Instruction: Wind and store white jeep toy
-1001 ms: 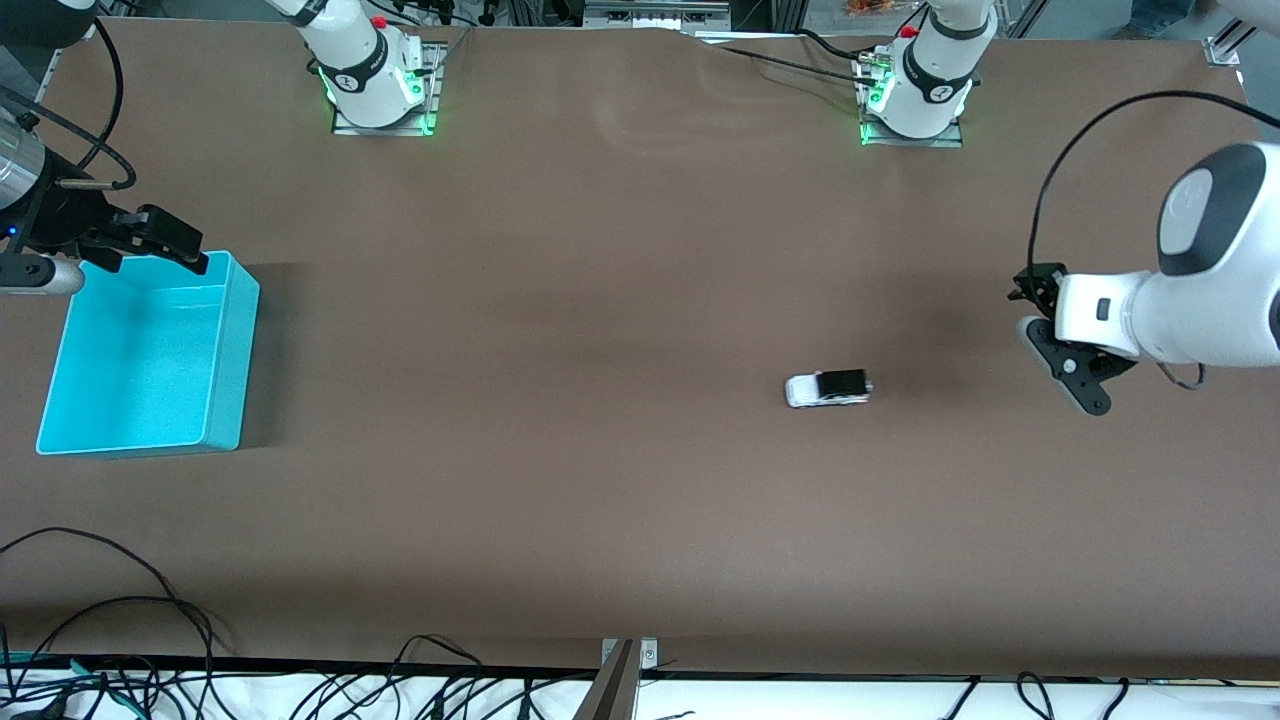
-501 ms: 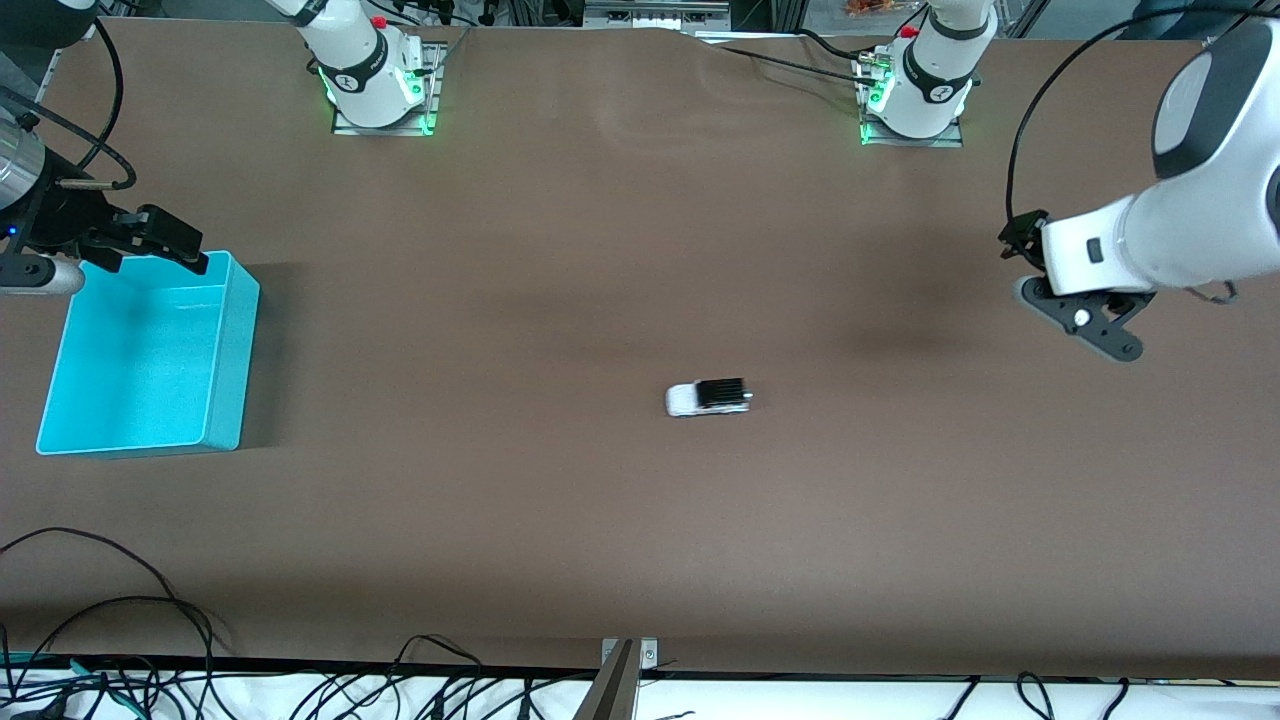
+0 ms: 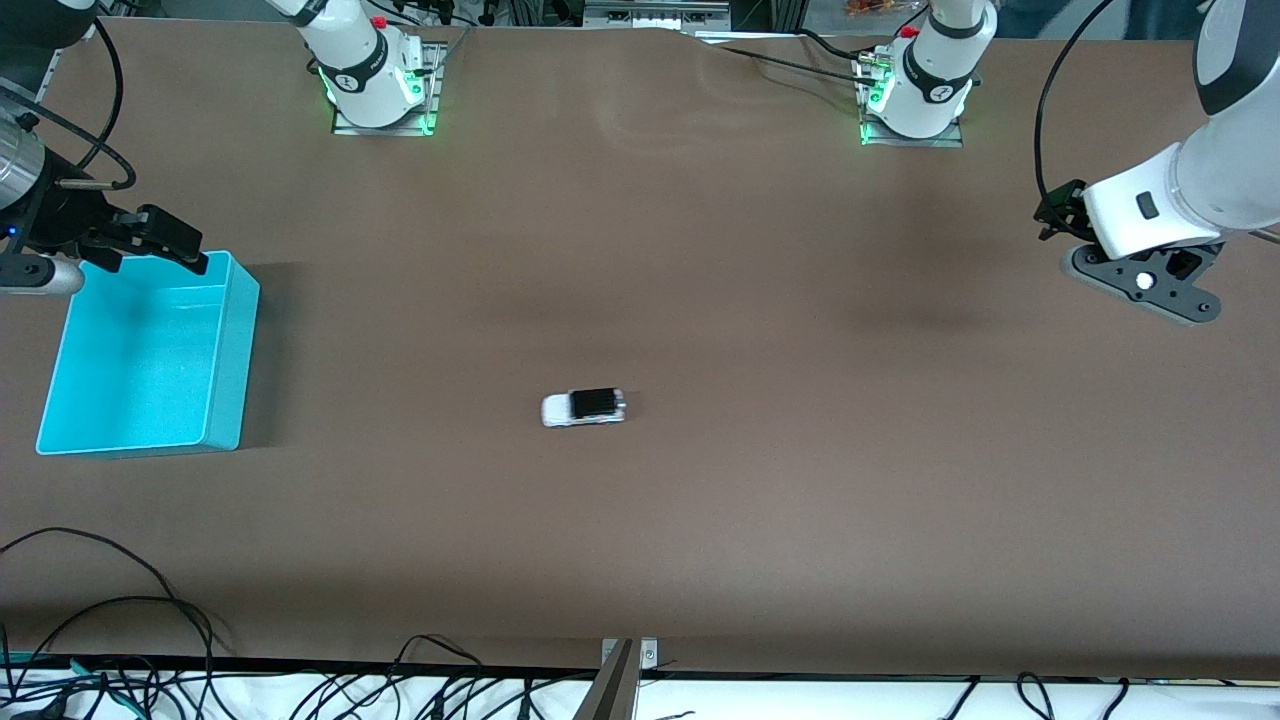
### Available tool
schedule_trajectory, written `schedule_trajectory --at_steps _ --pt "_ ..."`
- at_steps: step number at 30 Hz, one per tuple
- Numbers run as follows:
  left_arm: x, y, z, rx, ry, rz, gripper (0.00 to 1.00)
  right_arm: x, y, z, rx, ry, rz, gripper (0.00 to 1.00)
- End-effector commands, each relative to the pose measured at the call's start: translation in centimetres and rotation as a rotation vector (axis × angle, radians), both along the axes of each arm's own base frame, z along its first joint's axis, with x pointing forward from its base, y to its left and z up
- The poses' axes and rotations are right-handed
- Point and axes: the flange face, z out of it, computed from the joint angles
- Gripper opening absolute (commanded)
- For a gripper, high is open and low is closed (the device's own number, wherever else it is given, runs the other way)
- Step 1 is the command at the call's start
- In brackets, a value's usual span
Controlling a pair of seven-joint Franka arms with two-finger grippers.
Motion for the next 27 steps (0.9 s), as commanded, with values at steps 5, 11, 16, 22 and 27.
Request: schedule_trajectory --at_steps 5,11,16,22,27 --pt "-0.3 1.8 2.7 -0.123 -0.137 0.087 1.0 0.5 -0.1 -0.2 0.006 0.017 0.006 1.0" --pt "-2.2 2.4 4.7 -0.114 -0.203 0.149 1.0 0.6 -0.2 -0.8 0.007 0.029 0.009 1.0" --pt "-2.2 3.6 4.4 -0.112 -0.202 0.174 1.0 1.0 0.3 -1.5 0.005 0.036 0.076 1.0" --pt "-2.0 3.2 4.3 -0.109 -0.201 0.158 1.0 2.3 0.4 -3.8 0.014 0.061 0.214 1.0" --pt "-1.8 3.2 3.9 -0.113 -0.193 0.161 1.0 3.5 0.8 -5.7 0.025 0.056 0.364 1.0"
